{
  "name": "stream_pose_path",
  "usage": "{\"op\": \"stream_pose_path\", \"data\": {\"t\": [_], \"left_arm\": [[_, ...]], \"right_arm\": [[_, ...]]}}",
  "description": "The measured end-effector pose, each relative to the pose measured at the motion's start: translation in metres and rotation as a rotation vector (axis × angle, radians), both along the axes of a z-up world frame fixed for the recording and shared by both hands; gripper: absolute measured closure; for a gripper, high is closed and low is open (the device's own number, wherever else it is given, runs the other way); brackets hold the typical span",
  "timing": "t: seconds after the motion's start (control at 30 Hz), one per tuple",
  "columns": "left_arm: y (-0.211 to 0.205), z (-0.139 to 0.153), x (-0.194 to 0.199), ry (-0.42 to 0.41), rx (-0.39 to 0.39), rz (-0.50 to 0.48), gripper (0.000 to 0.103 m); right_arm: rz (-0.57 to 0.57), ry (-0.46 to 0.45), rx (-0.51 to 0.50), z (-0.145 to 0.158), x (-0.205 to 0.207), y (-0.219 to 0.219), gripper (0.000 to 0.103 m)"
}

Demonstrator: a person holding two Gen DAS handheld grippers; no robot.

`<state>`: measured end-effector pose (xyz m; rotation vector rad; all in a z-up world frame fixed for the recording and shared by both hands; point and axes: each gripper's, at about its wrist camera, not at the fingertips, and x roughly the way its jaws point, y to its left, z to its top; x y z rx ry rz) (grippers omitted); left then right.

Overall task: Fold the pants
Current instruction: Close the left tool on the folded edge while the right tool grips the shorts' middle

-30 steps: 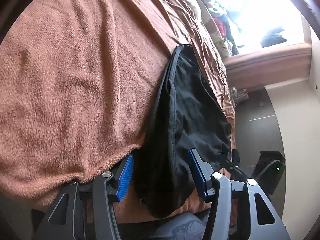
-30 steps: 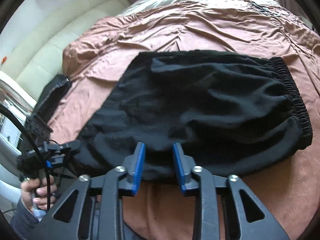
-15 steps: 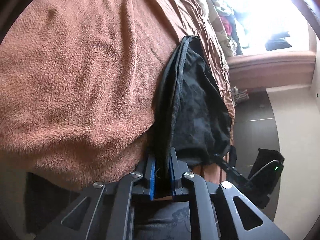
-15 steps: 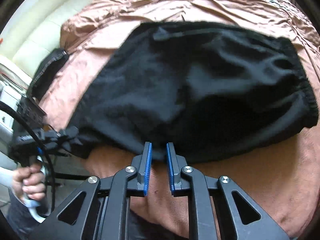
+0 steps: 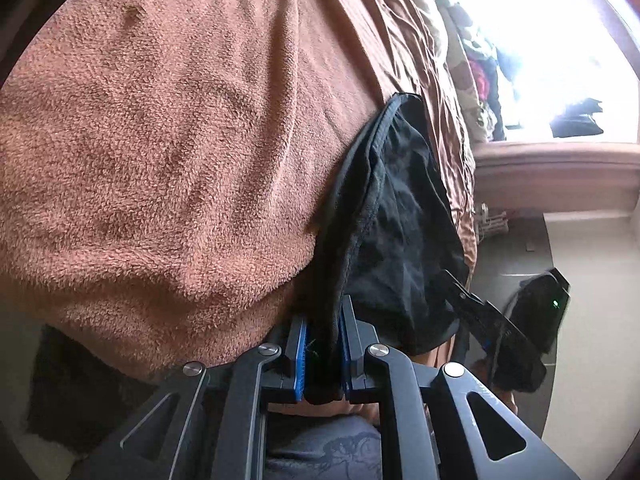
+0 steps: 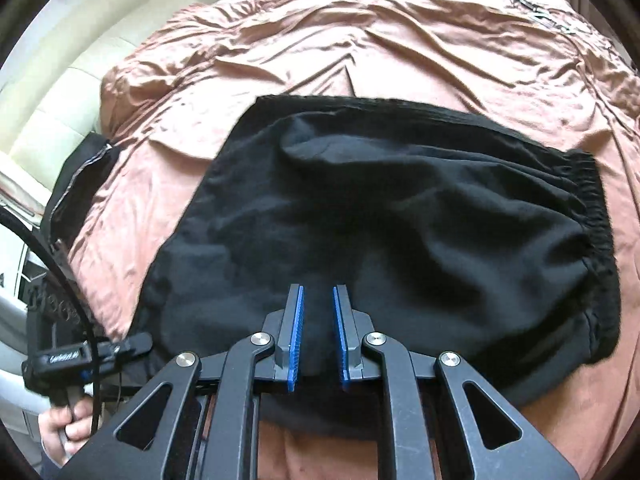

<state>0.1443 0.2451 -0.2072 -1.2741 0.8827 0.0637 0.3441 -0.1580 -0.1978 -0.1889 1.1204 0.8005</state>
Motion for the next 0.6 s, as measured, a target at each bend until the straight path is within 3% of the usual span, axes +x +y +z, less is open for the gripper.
{"op": "stream_pose_path", "data": {"t": [0.6], "left_arm": [[0.001,0.000,0.013,0.049,-0.039,0.078,0.090]], "right_arm": [[-0.094,0.028,-0.046,-0.018,0.090,0.050,0.091]]}}
